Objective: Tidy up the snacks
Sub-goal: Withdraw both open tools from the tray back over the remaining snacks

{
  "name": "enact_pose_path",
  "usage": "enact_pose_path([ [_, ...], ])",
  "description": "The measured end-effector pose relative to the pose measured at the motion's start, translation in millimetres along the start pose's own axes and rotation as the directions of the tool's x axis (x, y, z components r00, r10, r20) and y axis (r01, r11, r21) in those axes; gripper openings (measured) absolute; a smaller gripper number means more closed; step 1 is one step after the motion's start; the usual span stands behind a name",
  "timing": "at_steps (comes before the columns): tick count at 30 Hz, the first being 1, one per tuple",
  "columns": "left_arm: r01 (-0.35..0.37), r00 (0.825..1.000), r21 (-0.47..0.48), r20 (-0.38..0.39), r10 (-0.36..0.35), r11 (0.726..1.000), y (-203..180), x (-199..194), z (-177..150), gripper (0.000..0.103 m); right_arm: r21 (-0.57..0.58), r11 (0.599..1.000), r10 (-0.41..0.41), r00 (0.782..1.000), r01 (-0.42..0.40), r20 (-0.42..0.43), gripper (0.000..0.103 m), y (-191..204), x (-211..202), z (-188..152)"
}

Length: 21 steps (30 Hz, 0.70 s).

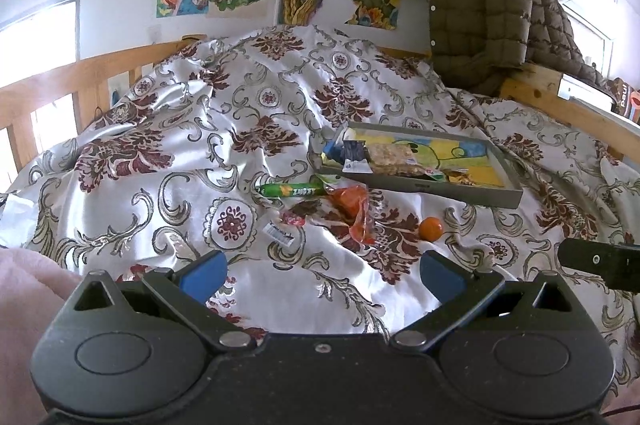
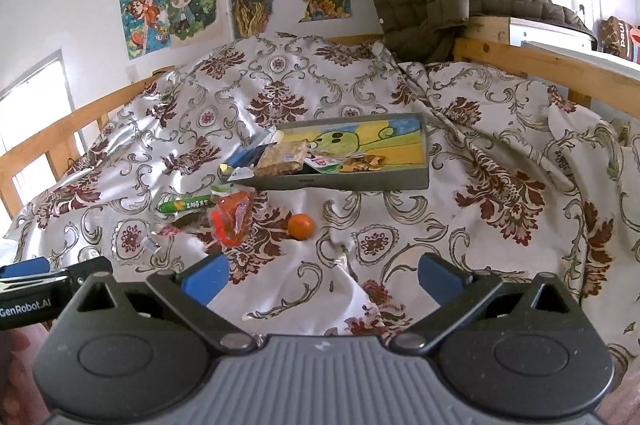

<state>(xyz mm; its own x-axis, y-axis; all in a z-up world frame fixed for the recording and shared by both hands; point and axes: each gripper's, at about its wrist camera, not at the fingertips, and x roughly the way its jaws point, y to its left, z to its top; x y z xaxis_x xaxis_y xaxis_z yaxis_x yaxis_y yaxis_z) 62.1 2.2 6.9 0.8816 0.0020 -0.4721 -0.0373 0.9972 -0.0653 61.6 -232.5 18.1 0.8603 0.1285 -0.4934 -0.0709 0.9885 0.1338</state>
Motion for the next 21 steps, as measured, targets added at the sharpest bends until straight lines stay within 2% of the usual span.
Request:
enact_pose_path([
  [12, -0.003, 0.997, -0.016, -0.081, 0.001, 1.000, 1.6, 28.4, 14.1, 0.102, -0.021, 1.000, 0.007, 0.999, -0.008, -0.031, 0.103, 2.5, 28.4, 10.7],
  [21, 0.029, 0.993, 0.050, -0.114, -0.023, 0.998, -3.7, 58.9, 31.7, 0.102, -0.077, 0.997, 0.017, 0.999, -0.021, -0.050, 0.103, 2.6, 54.0, 19.2],
])
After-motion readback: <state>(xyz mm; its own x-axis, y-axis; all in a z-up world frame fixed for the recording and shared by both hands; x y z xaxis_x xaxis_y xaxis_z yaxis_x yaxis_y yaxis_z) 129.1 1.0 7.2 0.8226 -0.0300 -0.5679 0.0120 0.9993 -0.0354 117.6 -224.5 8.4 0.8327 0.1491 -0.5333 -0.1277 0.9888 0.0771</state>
